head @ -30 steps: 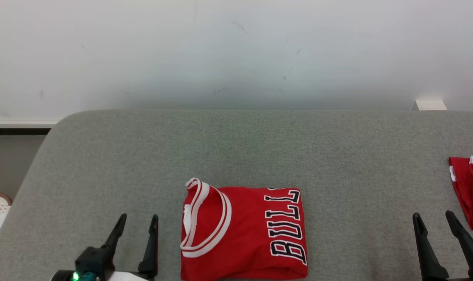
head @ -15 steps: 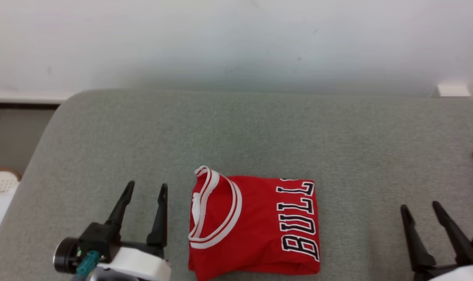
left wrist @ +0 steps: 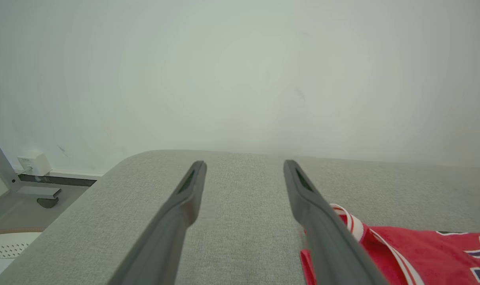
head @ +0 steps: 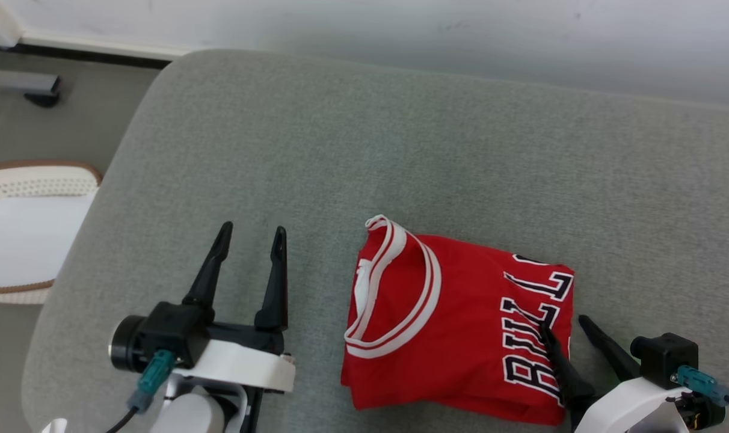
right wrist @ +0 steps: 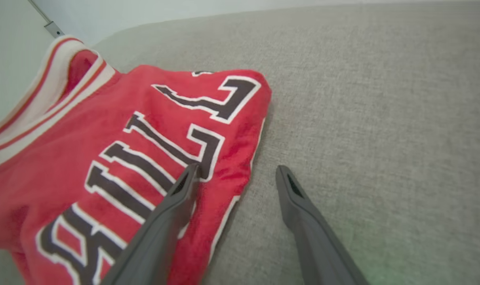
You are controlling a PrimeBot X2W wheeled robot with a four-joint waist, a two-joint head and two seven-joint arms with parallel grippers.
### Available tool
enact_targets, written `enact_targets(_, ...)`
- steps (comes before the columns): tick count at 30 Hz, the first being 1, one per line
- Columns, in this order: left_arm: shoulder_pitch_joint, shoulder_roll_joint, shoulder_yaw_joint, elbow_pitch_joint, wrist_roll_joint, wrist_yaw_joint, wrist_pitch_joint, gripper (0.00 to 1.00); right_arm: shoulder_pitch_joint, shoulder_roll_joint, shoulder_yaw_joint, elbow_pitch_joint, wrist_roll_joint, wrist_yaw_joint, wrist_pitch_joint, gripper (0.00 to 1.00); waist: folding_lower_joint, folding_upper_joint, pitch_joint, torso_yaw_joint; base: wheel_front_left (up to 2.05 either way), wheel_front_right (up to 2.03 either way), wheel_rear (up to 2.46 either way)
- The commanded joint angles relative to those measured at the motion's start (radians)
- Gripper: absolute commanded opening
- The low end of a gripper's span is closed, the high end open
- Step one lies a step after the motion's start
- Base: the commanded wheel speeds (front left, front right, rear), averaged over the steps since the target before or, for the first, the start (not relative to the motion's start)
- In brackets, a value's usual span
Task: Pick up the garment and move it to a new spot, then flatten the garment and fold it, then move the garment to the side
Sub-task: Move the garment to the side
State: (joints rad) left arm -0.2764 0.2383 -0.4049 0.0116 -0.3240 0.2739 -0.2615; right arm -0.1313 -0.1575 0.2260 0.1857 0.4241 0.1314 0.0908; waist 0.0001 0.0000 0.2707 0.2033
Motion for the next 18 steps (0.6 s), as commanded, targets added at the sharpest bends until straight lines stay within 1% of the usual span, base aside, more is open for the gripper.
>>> enact_targets(1,-0.010,-0.010,0.011,-0.009,0.016,-0.007,-0.003,1.00,-0.001,-0.011,0.014,0.025,0.012,-0.002,0.024,1.00,-0.0001,0.0000,0.029,0.029,0.00,0.00,0.00)
enact_targets(3,-0.006,-0.018,0.024,-0.013,0.024,-0.009,-0.004,1.00,0.010,-0.015,0.038,0.040,0.027,-0.002,0.053,1.00,-0.0001,0.0000,0.033,0.031,0.00,0.00,0.00)
enact_targets(4,-0.004,-0.023,0.029,-0.015,0.030,-0.014,-0.004,1.00,0.015,-0.017,0.051,0.044,0.035,-0.002,0.074,0.74,-0.0001,0.0000,0.036,0.032,0.00,0.00,0.00)
enact_targets(5,-0.001,-0.026,0.035,-0.016,0.037,-0.016,-0.004,1.00,0.015,-0.021,0.059,0.043,0.037,-0.002,0.084,0.44,-0.0001,0.0000,0.037,0.031,0.00,0.00,0.00)
enact_targets(6,0.001,-0.030,0.040,-0.016,0.039,-0.018,-0.004,1.00,0.012,-0.026,0.065,0.037,0.043,-0.002,0.091,0.00,-0.0001,0.0000,0.038,0.030,0.00,0.00,0.00)
enact_targets(9,0.006,-0.037,0.052,-0.015,0.049,-0.025,-0.004,1.00,0.010,-0.037,0.077,0.018,0.045,-0.001,0.100,0.00,-0.0001,0.0000,0.038,0.028,0.00,0.00,0.00)
enact_targets(13,0.015,-0.048,0.071,-0.014,0.059,-0.037,-0.004,1.00,-0.016,-0.071,0.072,-0.057,0.012,-0.001,0.059,0.00,-0.0001,0.0000,0.031,0.020,0.00,0.00,0.00)
enact_targets(15,0.021,-0.051,0.083,-0.015,0.066,-0.041,-0.003,1.00,-0.017,-0.086,0.071,-0.093,-0.012,-0.001,0.046,0.00,-0.0001,0.0000,0.020,0.004,0.00,0.00,0.00)
enact_targets(18,0.036,-0.051,0.093,-0.020,0.077,-0.051,-0.003,1.00,-0.008,-0.104,0.067,-0.137,-0.036,-0.002,0.033,0.00,-0.0001,0.0000,0.006,-0.041,0.00,0.00,0.00)
